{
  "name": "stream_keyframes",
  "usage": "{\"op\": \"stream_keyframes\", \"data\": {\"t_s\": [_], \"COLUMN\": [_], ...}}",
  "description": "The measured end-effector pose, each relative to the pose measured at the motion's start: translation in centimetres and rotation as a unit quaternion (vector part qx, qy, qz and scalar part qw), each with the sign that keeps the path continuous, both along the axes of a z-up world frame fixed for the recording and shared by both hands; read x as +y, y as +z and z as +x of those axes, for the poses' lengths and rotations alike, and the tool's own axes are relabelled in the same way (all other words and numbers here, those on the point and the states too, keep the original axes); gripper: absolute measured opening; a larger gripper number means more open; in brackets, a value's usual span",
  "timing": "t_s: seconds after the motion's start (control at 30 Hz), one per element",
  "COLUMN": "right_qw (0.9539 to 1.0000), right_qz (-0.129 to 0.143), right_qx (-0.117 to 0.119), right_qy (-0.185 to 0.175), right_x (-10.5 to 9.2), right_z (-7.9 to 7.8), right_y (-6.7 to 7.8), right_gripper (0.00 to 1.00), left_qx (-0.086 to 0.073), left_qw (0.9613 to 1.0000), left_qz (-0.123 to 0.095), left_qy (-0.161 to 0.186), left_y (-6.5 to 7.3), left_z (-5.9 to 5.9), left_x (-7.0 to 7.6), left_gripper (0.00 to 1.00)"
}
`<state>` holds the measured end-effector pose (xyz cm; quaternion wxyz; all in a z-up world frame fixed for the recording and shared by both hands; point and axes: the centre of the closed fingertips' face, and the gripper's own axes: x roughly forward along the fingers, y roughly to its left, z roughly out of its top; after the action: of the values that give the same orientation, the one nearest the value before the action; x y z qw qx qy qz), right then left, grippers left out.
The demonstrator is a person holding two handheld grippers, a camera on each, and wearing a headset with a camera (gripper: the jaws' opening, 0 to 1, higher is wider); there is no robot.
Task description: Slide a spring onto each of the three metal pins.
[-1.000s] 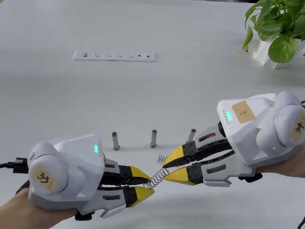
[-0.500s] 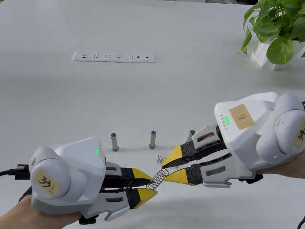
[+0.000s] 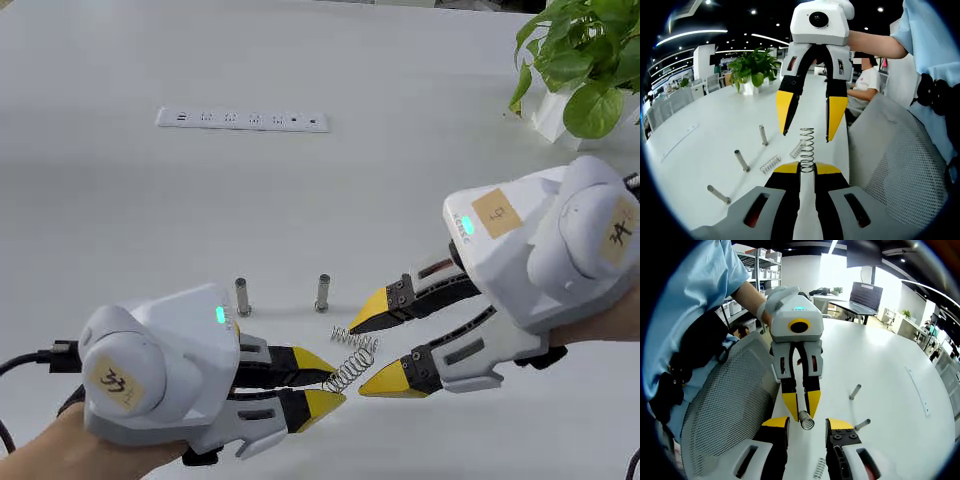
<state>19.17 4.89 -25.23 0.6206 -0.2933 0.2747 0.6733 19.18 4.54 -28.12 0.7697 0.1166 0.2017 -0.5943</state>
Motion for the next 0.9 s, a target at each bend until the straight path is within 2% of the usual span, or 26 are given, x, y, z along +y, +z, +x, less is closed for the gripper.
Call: {"op": "stream_keyframes", "data": {"t_s": [0.17, 0.33, 0.47, 0.67, 0.9], "right_qw": [0.9993, 0.9985, 0.9982, 0.9974, 0.9963], "right_qz": [-0.019, -0.033, -0.040, -0.051, -0.061], "right_qx": [0.023, 0.031, 0.030, 0.027, 0.027], "right_qy": [0.020, 0.031, 0.035, 0.044, 0.055], "right_x": [-0.3, -0.3, -0.3, -0.4, -0.3], "right_z": [-0.6, -0.9, -1.0, -1.1, -1.3], "right_y": [-0.5, -0.9, -1.0, -1.2, -1.4], "right_gripper": [0.19, 0.15, 0.14, 0.12, 0.10], "left_qx": [-0.007, -0.011, -0.013, -0.009, -0.005], "left_qw": [0.9999, 0.9998, 0.9996, 0.9997, 0.9996], "left_qz": [-0.007, -0.017, -0.025, -0.022, -0.026], "left_qy": [-0.004, 0.000, -0.001, -0.008, -0.007], "left_y": [0.3, 0.6, 0.8, 0.5, 0.6], "left_z": [0.0, 0.1, 0.0, -0.4, -0.4], "left_x": [-0.3, -0.5, -0.7, -1.0, -1.1], "left_gripper": [0.06, 0.06, 0.06, 0.06, 0.06]}}
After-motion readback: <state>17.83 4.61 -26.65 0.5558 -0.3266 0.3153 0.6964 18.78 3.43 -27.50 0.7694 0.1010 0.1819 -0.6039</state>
